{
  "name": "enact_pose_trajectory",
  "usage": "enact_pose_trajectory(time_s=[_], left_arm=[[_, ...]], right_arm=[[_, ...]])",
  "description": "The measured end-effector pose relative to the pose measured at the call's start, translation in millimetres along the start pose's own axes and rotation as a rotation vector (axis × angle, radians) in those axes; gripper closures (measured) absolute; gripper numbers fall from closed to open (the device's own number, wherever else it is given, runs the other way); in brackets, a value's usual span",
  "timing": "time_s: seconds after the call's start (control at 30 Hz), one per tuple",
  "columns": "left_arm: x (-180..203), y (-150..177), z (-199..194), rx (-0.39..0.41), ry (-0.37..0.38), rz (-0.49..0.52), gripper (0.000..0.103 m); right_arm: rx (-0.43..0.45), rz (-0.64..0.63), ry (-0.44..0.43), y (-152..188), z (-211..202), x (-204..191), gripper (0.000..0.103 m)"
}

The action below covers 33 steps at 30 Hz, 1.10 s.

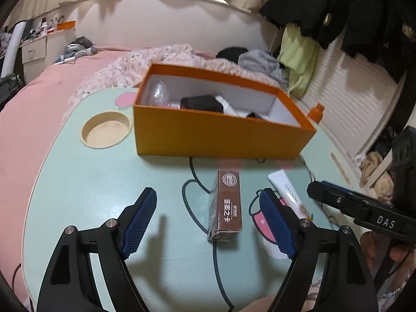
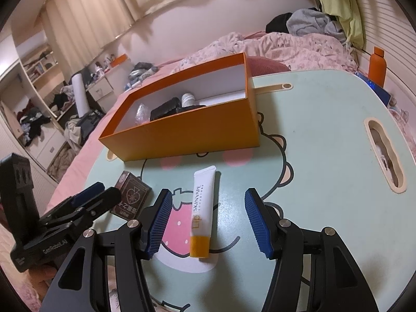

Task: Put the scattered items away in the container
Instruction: 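Grasp the black scrunchie inside the orange box with the right tool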

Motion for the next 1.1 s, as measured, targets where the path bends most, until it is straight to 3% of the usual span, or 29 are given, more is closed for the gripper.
enact_pose_trajectory(time_s=[0.17,0.27,0.37,0.6,0.7,0.9,0.97,1.1], left_arm=[[-10,0,-2,0.009,0.018,-0.059,0.022],[-11,0,-2,0.007,0.023,-0.072,0.022],[-11,1,-3,0.009,0.023,-0.073,0.022],[-10,1,-3,0.012,0.025,-0.074,0.022],[-10,0,-2,0.012,0.027,-0.077,0.022],[-13,1,-3,0.016,0.030,-0.092,0.022],[-13,1,-2,0.013,0.031,-0.094,0.022],[-13,1,-1,0.012,0.031,-0.094,0.022]], right_arm=[[0.032,-0.075,-0.024,-37,-4,-22,0.045],[-0.006,-0.132,0.046,-74,8,-30,0.050],[-0.137,-0.131,0.050,-96,36,-33,0.062],[-0.481,-0.045,0.126,-94,100,-10,0.062],[-0.562,-0.043,0.143,-84,112,0,0.062],[-0.498,-0.026,0.141,-87,115,8,0.072],[-0.465,-0.022,0.116,-92,111,5,0.082],[-0.367,-0.026,0.053,-107,97,-7,0.087]])
Point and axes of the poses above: each gripper's, at about its wrist camera, not at the fingertips, and z roughly the way its jaws point, x to its right, y to its underside, the point moved 10 cm from there along z, roughly the way its jaws point, and after that the axes turned 13 degrees about -y, right-handed, at the moved point
